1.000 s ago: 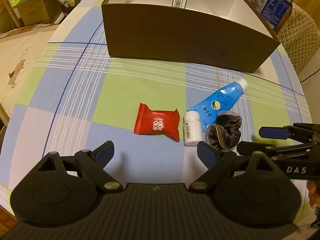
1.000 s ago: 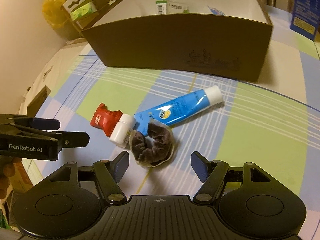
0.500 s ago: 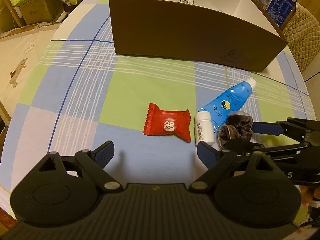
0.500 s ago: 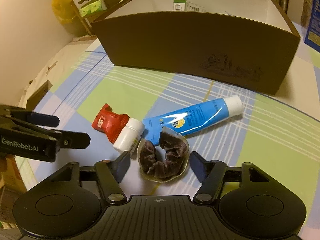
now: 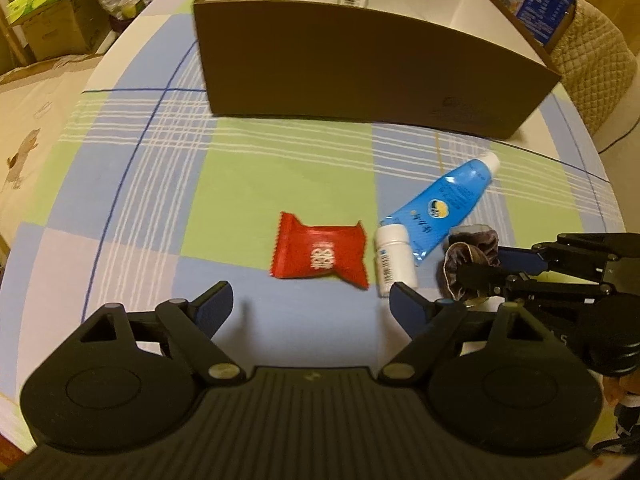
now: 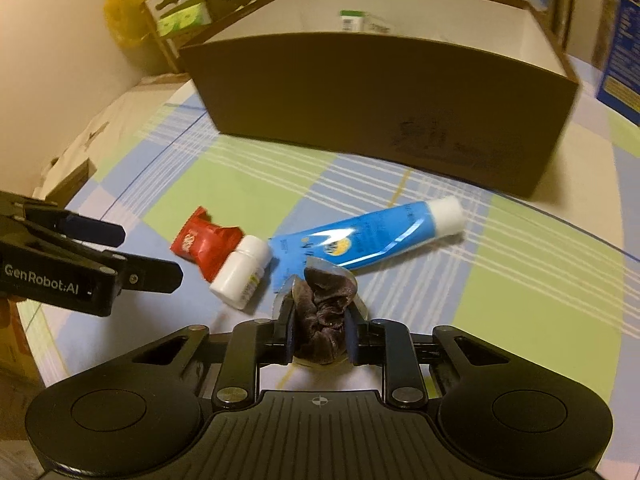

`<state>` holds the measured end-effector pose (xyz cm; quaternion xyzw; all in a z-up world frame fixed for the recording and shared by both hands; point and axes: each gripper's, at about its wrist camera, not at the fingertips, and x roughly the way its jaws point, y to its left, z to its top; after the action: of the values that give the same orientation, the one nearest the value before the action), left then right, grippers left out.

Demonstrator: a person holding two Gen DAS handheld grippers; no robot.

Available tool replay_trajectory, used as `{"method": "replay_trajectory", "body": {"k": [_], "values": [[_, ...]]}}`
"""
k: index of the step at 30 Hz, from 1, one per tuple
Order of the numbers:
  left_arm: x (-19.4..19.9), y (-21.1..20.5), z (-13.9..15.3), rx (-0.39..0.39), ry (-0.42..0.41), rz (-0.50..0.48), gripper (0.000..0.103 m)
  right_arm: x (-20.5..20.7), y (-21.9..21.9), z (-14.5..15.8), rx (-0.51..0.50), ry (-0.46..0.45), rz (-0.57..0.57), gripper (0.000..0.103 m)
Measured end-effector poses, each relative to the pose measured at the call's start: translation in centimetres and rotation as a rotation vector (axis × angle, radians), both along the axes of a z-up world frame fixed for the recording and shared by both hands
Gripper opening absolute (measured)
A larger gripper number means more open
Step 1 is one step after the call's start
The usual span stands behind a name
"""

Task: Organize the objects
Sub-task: 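Grasp the white pill bottle with the left tool while the right tool holds the scrunchie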

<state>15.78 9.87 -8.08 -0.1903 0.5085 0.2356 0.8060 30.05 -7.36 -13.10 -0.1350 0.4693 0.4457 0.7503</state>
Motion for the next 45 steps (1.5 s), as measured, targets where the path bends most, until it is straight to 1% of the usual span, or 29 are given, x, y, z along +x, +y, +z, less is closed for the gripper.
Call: {"method": "replay_trajectory", "body": {"k": [3, 5, 6, 8, 9, 11, 18, 21, 22, 24, 26, 39, 45], "values": [[0.5, -0.5, 0.2, -0.003, -0.022, -0.030, 0.078, 1.0, -1.3, 0.3, 0.005, 0.013, -0.058, 0.021], [1.0, -0.9, 0.2, -0.008, -0.036, -0.055, 0.068, 1.6, -2.4, 0.4, 0.008, 0.024, -0.100, 0.021], [1.2, -1.1, 0.1, -0.011, -0.044, -0.069, 0.065, 1.9, -2.9, 0.4, 0.007, 0.027, -0.116, 0.021], [1.7, -1.6, 0.1, -0.014, -0.060, -0.099, 0.055, 2.3, -4.0, 0.4, 0.006, 0.029, -0.149, 0.021], [1.9, -1.8, 0.0, -0.017, -0.067, -0.111, 0.053, 2.4, -4.5, 0.4, 0.005, 0.032, -0.162, 0.021], [2.4, -2.2, -0.2, -0.021, -0.077, -0.130, 0.043, 2.7, -5.4, 0.3, 0.006, 0.040, -0.187, 0.021], [4.0, -2.6, -1.3, -0.012, -0.046, -0.144, 0.035, 3.2, -7.6, 0.2, 0.006, 0.049, -0.234, 0.021], [4.6, -2.8, -1.7, -0.008, -0.038, -0.160, 0.029, 3.4, -8.1, 0.2, 0.009, 0.050, -0.245, 0.021], [4.8, -2.9, -1.7, -0.008, -0.034, -0.163, 0.026, 3.5, -8.3, 0.3, 0.009, 0.049, -0.247, 0.021], [5.1, -3.1, -2.1, -0.003, -0.024, -0.165, 0.024, 3.6, -8.4, 0.3, 0.010, 0.050, -0.248, 0.021], [5.3, -3.1, -2.3, 0.007, -0.019, -0.160, 0.024, 3.6, -8.5, 0.3, 0.009, 0.051, -0.248, 0.021], [6.1, -2.8, -3.5, 0.012, 0.019, -0.133, 0.024, 3.8, -8.7, 0.2, -0.001, 0.057, -0.240, 0.021], [6.2, -2.8, -3.7, 0.028, 0.018, -0.134, 0.023, 3.7, -8.6, 0.1, -0.003, 0.059, -0.234, 0.021]]}}
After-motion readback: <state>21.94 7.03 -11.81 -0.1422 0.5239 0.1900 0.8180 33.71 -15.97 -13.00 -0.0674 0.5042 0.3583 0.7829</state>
